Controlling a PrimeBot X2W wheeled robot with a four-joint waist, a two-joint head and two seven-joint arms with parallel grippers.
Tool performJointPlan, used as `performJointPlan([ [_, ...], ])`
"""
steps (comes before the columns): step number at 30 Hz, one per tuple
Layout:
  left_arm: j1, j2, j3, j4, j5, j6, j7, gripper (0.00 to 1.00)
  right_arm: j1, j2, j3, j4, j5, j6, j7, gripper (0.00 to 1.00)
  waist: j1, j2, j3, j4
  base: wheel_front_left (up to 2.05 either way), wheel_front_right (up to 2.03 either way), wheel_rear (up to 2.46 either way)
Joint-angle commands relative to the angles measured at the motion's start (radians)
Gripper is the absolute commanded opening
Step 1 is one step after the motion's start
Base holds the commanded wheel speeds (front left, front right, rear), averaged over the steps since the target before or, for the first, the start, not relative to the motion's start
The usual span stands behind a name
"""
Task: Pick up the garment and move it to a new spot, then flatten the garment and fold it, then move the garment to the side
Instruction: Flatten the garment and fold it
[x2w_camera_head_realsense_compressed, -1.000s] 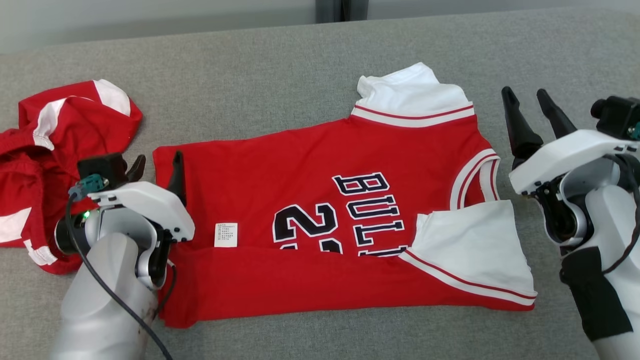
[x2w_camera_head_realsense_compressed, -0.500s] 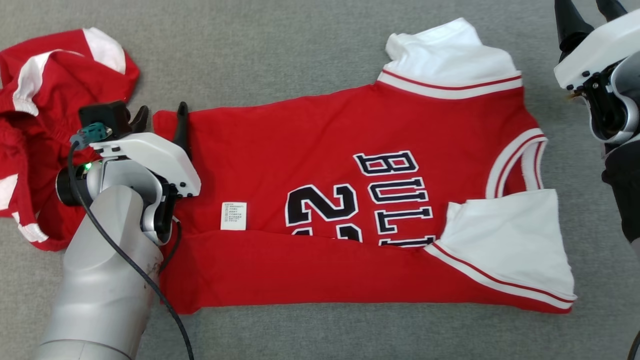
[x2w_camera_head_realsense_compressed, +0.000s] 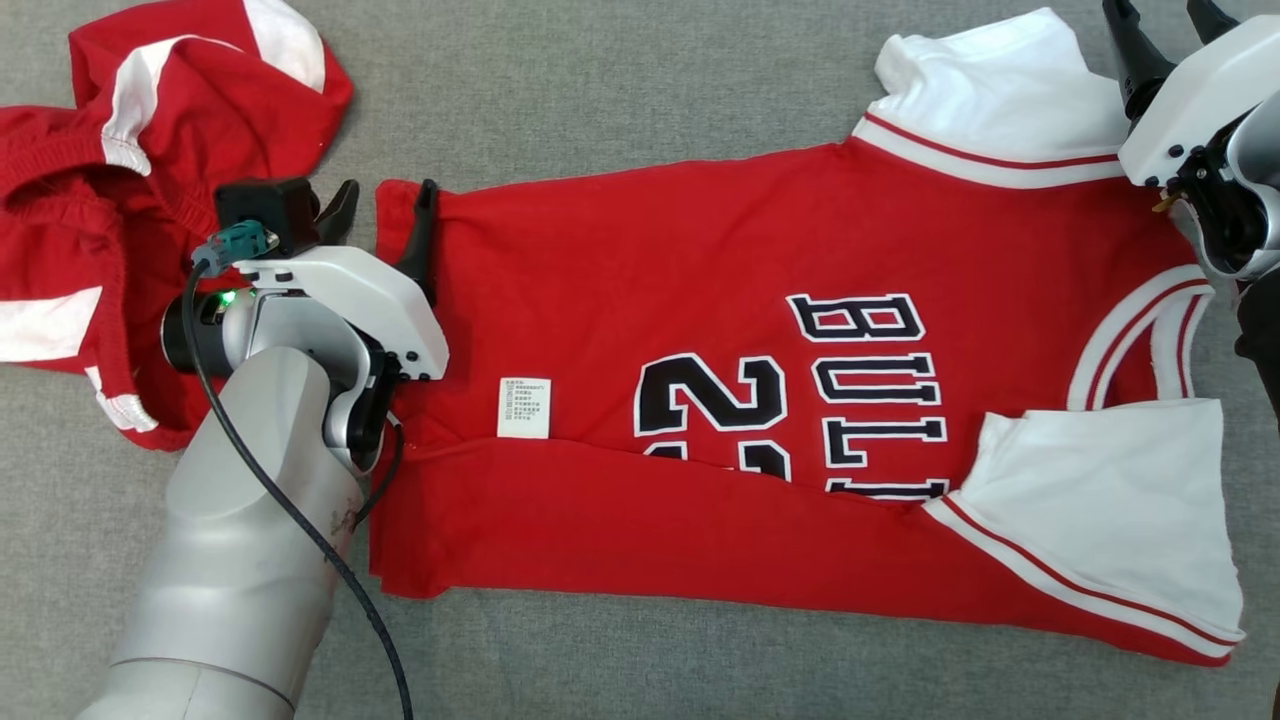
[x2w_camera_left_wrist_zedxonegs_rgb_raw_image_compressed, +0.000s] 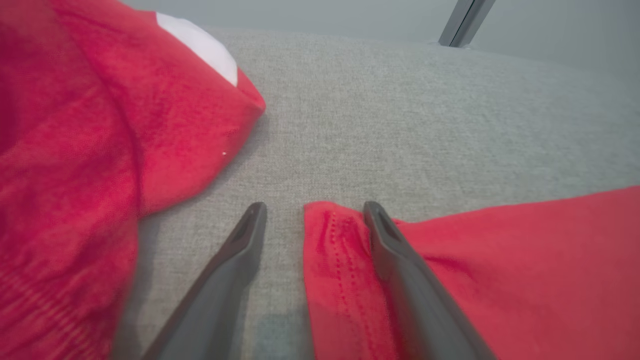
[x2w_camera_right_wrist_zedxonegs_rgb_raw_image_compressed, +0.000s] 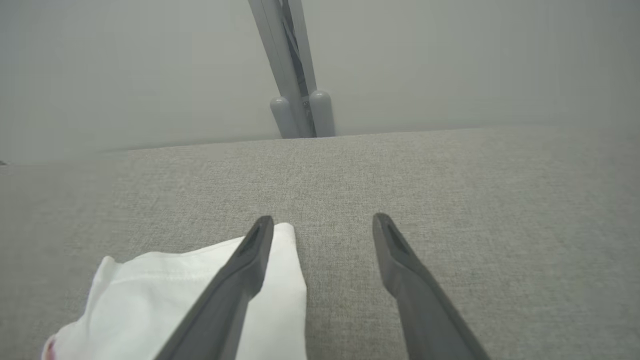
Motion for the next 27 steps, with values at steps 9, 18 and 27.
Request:
performJointPlan([
  [9, 0.003, -0.008, -0.027, -0.039, 0.003, 0.003, 0.027, 1.00, -0.022, -0.037, 0.126, -0.009, 0.097, 0.001, 0.018, 1.00, 0.0000, 0.0000, 0.022, 0.028, 0.00, 0.00, 0.00],
  [18, 0.021, 0.006, -0.059, -0.109, 0.028, 0.016, 0.005, 1.00, -0.036, -0.068, 0.238, -0.006, 0.200, 0.001, 0.005, 1.00, 0.0000, 0.0000, 0.034, 0.035, 0.00, 0.00, 0.00],
  [27, 0.040, 0.006, -0.084, -0.173, 0.036, 0.033, 0.027, 1.00, -0.062, -0.088, 0.299, 0.013, 0.278, 0.001, -0.026, 1.00, 0.0000, 0.0000, 0.053, 0.056, 0.00, 0.00, 0.00],
])
